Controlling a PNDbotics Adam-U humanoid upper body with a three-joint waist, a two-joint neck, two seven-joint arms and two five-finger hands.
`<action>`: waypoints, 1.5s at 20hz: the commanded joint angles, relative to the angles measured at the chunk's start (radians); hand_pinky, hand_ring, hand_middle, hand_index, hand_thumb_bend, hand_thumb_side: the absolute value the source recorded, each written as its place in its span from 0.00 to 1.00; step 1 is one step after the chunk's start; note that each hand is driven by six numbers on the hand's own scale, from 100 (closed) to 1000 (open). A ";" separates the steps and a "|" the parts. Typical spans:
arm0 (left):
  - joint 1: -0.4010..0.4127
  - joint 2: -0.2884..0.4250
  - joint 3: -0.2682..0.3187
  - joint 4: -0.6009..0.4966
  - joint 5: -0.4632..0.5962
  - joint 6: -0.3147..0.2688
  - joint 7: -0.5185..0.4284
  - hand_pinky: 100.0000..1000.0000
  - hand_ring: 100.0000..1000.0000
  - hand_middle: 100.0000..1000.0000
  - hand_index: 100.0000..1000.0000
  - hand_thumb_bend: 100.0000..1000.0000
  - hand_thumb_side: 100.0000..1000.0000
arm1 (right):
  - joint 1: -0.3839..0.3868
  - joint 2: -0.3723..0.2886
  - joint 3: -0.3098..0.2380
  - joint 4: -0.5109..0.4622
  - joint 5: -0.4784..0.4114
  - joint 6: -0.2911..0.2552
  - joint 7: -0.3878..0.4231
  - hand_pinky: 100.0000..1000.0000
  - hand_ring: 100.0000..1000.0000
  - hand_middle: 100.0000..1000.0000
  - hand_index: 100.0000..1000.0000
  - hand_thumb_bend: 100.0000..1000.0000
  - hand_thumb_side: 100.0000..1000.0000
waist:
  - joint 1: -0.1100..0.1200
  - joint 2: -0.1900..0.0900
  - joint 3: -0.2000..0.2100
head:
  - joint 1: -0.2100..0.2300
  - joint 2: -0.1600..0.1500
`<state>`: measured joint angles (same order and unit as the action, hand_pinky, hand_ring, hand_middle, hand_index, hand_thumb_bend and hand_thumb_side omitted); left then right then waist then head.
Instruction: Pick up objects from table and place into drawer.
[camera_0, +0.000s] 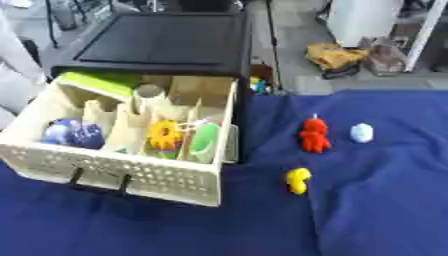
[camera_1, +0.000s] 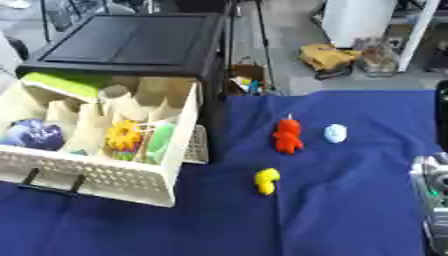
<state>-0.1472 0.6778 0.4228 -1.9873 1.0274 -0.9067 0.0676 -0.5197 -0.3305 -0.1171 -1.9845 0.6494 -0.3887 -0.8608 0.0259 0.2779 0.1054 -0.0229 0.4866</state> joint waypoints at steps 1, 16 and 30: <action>0.001 0.035 0.024 -0.013 0.031 0.000 -0.029 0.63 0.76 0.78 0.94 0.35 1.00 | -0.014 -0.024 -0.003 -0.015 0.005 -0.044 -0.046 0.50 0.59 0.54 0.55 0.00 0.42 | 0.002 -0.020 0.003 | -0.003 -0.005; 0.012 0.043 0.053 -0.013 0.076 0.000 -0.057 0.63 0.75 0.76 0.92 0.34 1.00 | -0.015 -0.045 -0.002 -0.015 0.009 -0.039 -0.046 0.50 0.59 0.54 0.55 0.00 0.43 | 0.006 -0.026 0.008 | 0.000 0.018; 0.025 0.062 0.063 -0.013 0.088 0.000 -0.057 0.63 0.75 0.76 0.92 0.34 1.00 | -0.049 -0.222 0.050 -0.006 -0.065 0.077 0.019 0.53 0.60 0.51 0.54 0.00 0.47 | 0.005 -0.039 0.012 | -0.023 0.024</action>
<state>-0.1220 0.6921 0.4712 -1.9873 1.1116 -0.9080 0.0132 -0.5519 -0.5023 -0.0705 -1.9830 0.6063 -0.3194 -0.8440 0.0294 0.2560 0.1165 -0.0406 0.5032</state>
